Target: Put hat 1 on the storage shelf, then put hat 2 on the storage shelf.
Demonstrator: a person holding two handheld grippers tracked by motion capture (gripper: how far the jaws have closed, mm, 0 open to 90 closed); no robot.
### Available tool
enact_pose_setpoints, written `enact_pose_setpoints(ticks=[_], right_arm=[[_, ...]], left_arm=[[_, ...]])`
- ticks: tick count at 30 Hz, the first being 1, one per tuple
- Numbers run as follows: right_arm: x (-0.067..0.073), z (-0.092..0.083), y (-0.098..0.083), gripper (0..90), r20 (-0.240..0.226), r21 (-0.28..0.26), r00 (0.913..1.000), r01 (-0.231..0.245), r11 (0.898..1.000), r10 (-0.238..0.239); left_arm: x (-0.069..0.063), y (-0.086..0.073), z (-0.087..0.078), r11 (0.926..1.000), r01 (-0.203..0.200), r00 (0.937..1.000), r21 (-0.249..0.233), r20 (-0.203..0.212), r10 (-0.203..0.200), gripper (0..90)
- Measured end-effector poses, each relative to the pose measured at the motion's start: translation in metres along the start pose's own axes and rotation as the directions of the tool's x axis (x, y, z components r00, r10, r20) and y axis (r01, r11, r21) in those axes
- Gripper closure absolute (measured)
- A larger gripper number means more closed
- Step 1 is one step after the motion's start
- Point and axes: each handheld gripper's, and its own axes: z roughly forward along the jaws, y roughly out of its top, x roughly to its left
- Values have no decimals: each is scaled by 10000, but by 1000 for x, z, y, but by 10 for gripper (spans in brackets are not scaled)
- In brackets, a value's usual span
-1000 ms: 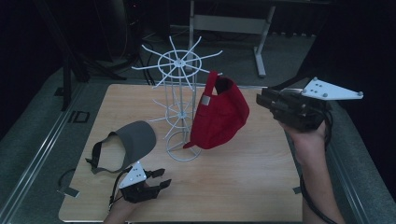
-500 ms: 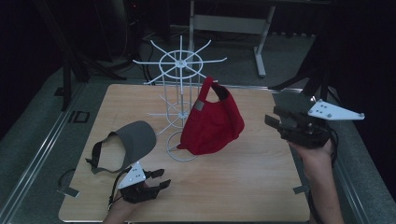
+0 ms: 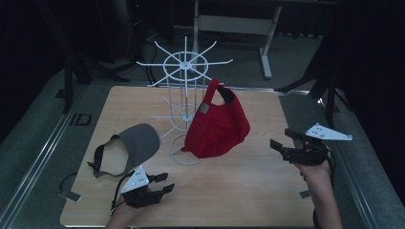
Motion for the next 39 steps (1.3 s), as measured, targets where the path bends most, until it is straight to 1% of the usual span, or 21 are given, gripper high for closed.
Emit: enact_pose_setpoints(ticks=[2,4,6,8,10,11,14,15,17,19,23,25,27,30,34,36,39], right_arm=[[-4,3,-11,180,231,123,9997,-22,9999,19],[-8,7,-22,174,225,243,9993,-287,9993,282],[-13,10,-33,162,357,354,9981,-507,9981,494],[-16,13,-44,161,365,485,9980,-535,9974,518],[-18,16,-55,169,473,623,9977,-523,9967,494],[-20,17,-59,166,431,741,9971,-654,9951,624],[-22,20,-73,168,745,837,9957,-610,9946,548],[-23,21,-79,167,887,918,9942,-697,9933,616],[-26,21,-89,167,1035,869,9921,-803,9930,712],[-29,21,-97,167,1440,951,9873,-812,9921,670],[-33,20,-114,160,1901,788,9795,-832,9934,670],[-35,18,-120,162,1978,711,9771,-947,9930,791],[-37,16,-126,165,2082,756,9747,-985,9923,809],[-38,14,-133,166,2340,920,9699,-904,9917,667],[-37,9,-138,166,2394,771,9678,-988,9921,778],[-36,8,-140,166,2470,759,9663,-944,9926,730],[-36,7,-143,166,2609,632,9624,-957,9934,761]], left_arm=[[0,0,0,10000,4,10000,13,-7,-4,520],[0,0,0,10000,13,10000,9,2,-13,520],[0,0,0,10000,-4,10000,13,-8,4,520],[0,-1,0,10000,23,10000,5,1,-23,520],[0,-1,0,10000,25,10000,12,-3,-25,521],[0,-1,0,10000,36,10000,29,-4,-36,520],[1,-1,0,10000,32,10000,51,-4,-32,520],[1,-1,0,10000,36,10000,53,-9,-36,520],[1,-2,0,10000,61,10000,63,-20,-61,520],[1,-2,0,9999,93,10000,57,-12,-93,520],[2,-2,0,9999,74,10000,77,-35,-74,520],[1,-2,0,9999,42,10000,93,-62,-41,520],[2,-2,0,9999,74,10000,109,-49,-73,520],[2,-2,0,9999,88,10000,115,-34,-88,520],[3,0,1,9999,92,10000,121,-13,-92,520],[4,1,0,9999,66,10000,121,-53,-66,520],[5,1,-3,9998,42,9999,181,-118,-40,520]])
